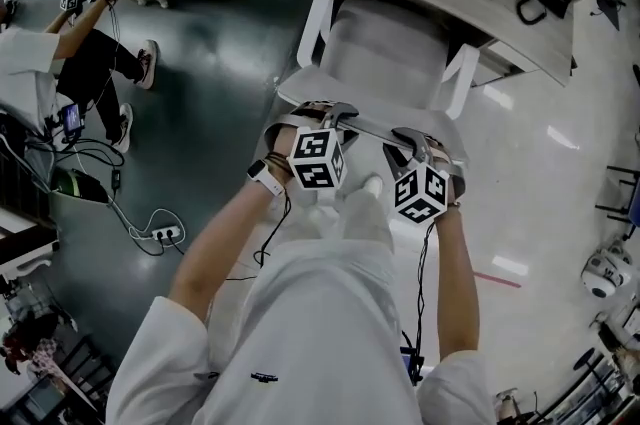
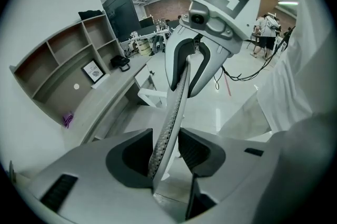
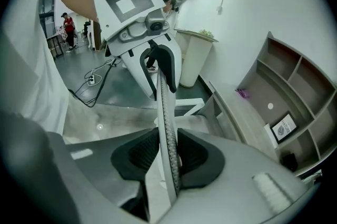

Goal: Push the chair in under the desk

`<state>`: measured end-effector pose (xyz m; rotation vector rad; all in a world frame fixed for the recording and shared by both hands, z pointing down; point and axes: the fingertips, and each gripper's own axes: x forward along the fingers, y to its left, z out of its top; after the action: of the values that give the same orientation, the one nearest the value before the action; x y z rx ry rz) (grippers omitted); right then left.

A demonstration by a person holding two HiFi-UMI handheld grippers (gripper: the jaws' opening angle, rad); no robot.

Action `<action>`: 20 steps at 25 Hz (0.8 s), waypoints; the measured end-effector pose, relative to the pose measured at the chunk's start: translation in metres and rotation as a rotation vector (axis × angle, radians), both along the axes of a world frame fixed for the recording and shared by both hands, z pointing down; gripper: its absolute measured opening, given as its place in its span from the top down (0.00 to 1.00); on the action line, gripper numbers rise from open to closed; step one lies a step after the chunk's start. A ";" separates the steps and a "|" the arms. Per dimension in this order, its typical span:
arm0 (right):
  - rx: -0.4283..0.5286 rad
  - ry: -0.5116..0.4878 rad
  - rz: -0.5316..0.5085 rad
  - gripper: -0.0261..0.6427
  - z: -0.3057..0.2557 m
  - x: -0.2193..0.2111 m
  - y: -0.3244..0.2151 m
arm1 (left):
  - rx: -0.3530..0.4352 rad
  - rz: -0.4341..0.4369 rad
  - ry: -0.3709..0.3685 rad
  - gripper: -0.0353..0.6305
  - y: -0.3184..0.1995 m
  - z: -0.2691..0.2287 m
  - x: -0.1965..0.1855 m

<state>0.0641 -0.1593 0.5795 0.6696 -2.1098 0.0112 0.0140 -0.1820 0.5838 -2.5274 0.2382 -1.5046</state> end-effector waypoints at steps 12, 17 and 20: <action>0.033 0.008 0.010 0.79 -0.003 0.026 -0.045 | -0.012 -0.005 -0.009 0.71 -0.047 -0.003 0.027; 0.027 0.007 -0.002 0.79 -0.004 0.038 -0.060 | 0.000 -0.008 -0.003 0.71 -0.061 -0.004 0.038; 0.021 0.002 -0.001 0.79 -0.002 0.040 -0.067 | 0.016 -0.008 0.001 0.71 -0.069 -0.002 0.041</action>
<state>0.1043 -0.2265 0.5773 0.6804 -2.1115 -0.0124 0.0545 -0.2513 0.5814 -2.5180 0.2594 -1.4984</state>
